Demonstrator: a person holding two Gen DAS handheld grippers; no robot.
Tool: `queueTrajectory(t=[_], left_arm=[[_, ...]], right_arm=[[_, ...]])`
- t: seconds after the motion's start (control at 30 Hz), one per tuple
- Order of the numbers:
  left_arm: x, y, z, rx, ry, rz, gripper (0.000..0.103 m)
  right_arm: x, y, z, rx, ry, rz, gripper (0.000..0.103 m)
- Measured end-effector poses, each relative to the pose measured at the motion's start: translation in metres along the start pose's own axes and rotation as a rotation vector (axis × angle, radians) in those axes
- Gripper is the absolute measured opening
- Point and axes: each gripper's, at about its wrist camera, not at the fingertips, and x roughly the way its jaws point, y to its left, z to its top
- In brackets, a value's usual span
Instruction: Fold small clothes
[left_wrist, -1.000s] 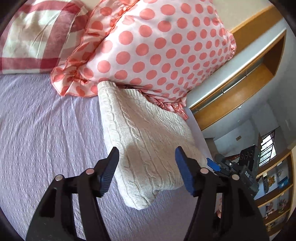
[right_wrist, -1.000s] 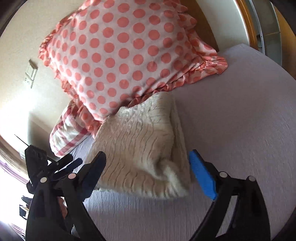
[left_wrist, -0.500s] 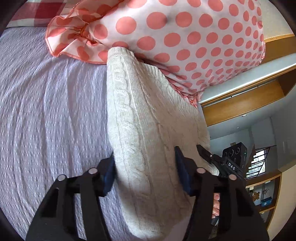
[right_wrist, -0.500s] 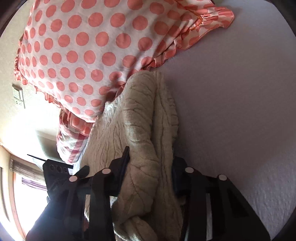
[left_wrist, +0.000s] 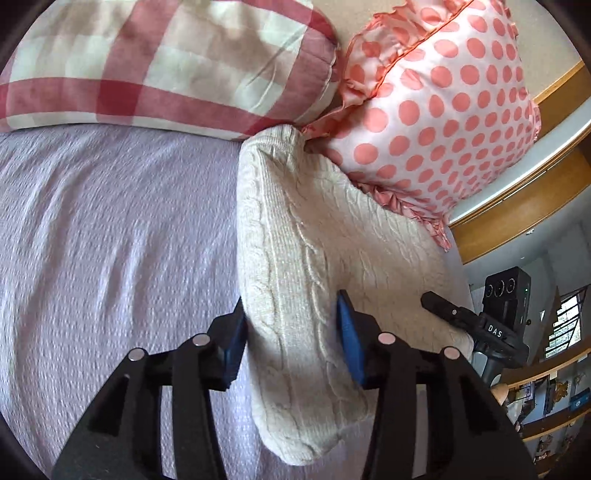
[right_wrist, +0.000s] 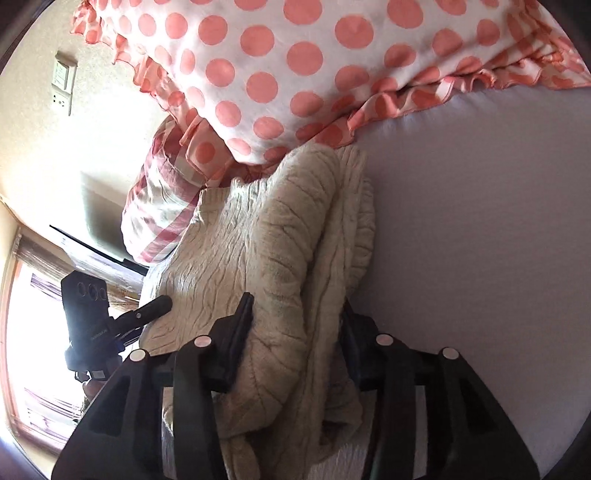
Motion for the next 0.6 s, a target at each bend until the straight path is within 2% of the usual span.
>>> queueTrajectory(t=[0.07,0.13,0.2,0.27,0.33,0.37,0.43,0.47,0.5,0.53,0.6], left_arm=[[-0.026,-0.012,-0.005,0.078,-0.094,0.046,0.043],[-0.053,-0.027,-0.015,0.149,-0.184,0.013,0.043],[-0.065,-0.05,-0.027,0.199,-0.205,-0.065,0.045],[-0.061,-0.072,-0.042,0.252,-0.176,-0.123,0.045],[-0.038,-0.094,-0.05,0.299,-0.129,-0.142,0.049],[-0.025,-0.098,-0.054,0.314,-0.098,-0.135,0.05],[0.005,-0.095,-0.063,0.321,-0.014,-0.078,0.049],[0.02,-0.09,-0.068,0.325,0.031,-0.044,0.047],[0.027,-0.085,-0.075,0.343,0.033,-0.022,0.042],[0.027,-0.083,-0.079,0.373,-0.001,-0.016,0.04],[0.025,-0.082,-0.077,0.377,-0.002,-0.012,0.04]], right_arm=[[-0.029,0.009,-0.003,-0.036,-0.096,-0.033,0.047],[-0.052,0.022,-0.01,-0.048,-0.13,0.064,0.051],[-0.059,0.037,-0.021,-0.075,-0.093,0.171,0.055],[-0.051,0.051,-0.032,-0.106,-0.029,0.204,0.056],[-0.035,0.054,-0.039,-0.106,0.025,0.203,0.056],[-0.025,0.053,-0.039,-0.096,0.037,0.161,0.056],[-0.012,0.042,-0.03,-0.068,0.025,0.06,0.055],[-0.008,0.032,-0.026,-0.041,0.015,0.052,0.052],[-0.006,0.025,-0.022,-0.015,0.007,0.057,0.046],[-0.005,0.021,-0.018,0.002,0.004,0.062,0.045],[-0.007,0.019,-0.019,-0.008,0.002,0.054,0.045]])
